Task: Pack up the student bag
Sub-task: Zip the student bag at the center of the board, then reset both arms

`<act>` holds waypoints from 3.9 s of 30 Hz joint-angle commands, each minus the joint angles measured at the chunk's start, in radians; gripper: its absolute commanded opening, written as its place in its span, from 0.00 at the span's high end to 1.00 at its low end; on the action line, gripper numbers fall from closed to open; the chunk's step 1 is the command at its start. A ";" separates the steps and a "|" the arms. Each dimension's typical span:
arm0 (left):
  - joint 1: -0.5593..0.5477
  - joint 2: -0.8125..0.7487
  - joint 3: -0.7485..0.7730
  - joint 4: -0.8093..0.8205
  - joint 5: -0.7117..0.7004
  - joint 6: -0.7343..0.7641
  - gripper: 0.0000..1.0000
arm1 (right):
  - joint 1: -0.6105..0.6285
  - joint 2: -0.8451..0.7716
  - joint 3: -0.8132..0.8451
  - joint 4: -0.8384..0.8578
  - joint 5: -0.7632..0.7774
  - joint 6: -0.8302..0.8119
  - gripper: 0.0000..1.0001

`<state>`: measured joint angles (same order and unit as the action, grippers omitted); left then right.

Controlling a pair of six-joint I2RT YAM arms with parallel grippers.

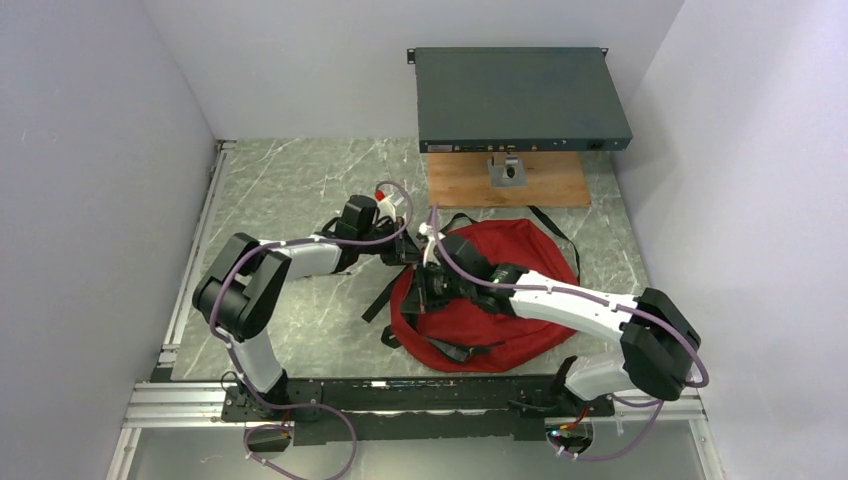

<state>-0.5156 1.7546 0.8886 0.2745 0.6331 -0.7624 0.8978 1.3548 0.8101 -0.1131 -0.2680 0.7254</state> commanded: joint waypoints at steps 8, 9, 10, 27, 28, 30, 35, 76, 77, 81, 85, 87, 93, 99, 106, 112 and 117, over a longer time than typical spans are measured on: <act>0.053 0.056 0.167 -0.103 0.013 0.145 1.00 | 0.204 -0.042 0.010 -0.279 -0.009 -0.030 1.00; 0.059 0.062 0.180 -0.128 0.026 0.166 1.00 | 0.207 -0.050 0.010 -0.321 0.038 -0.044 1.00; 0.064 0.064 0.196 -0.165 0.036 0.191 1.00 | 0.213 -0.055 0.022 -0.367 0.084 -0.060 1.00; 0.046 -0.482 -0.166 -0.383 -0.092 0.127 0.16 | 0.219 -0.025 0.127 -0.238 0.140 -0.076 1.00; 0.029 -0.516 -0.204 -0.367 -0.086 0.105 0.17 | 0.219 -0.016 0.131 -0.237 0.130 -0.078 1.00; -0.013 -0.564 -0.271 -0.322 -0.073 0.047 0.20 | 0.219 -0.006 0.136 -0.239 0.119 -0.084 1.00; -0.130 -0.605 -0.331 -0.245 -0.111 -0.013 0.30 | 0.218 -0.011 0.133 -0.240 0.098 -0.086 1.00; 0.077 -0.638 -0.218 -0.443 -0.383 0.281 1.00 | 0.220 -0.261 -0.003 -0.836 0.225 0.060 1.00; 0.077 -0.639 -0.220 -0.442 -0.378 0.279 1.00 | 0.220 -0.277 -0.019 -0.842 0.228 0.074 1.00; 0.078 -0.636 -0.233 -0.417 -0.332 0.258 1.00 | 0.219 -0.309 -0.046 -0.857 0.255 0.119 1.00; 0.078 -0.624 -0.247 -0.404 -0.286 0.233 1.00 | 0.219 -0.314 -0.009 -0.895 0.347 0.120 1.00; 0.078 -0.618 -0.253 -0.402 -0.267 0.219 1.00 | 0.219 -0.322 0.018 -0.874 0.361 0.108 1.00; 0.078 -0.629 -0.235 -0.451 -0.232 0.214 0.81 | 0.219 -0.341 0.104 -0.814 0.402 0.058 0.76; 0.078 -0.753 -0.157 -0.614 -0.275 0.275 0.37 | 0.219 -0.371 0.239 -0.860 0.517 -0.009 0.41; 0.078 -0.942 0.087 -0.901 -0.424 0.393 0.16 | 0.220 -0.449 0.458 -0.869 0.719 -0.168 0.13; 0.078 -1.078 0.385 -1.002 -0.516 0.462 0.00 | 0.219 -0.533 0.641 -0.733 0.846 -0.413 0.01; 0.078 -1.112 0.623 -1.027 -0.571 0.529 0.00 | 0.220 -0.589 0.757 -0.573 0.906 -0.576 0.00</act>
<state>-0.4400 0.6704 1.3834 -0.7021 0.1360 -0.3164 1.1133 0.8089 1.4788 -0.8528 0.5373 0.3378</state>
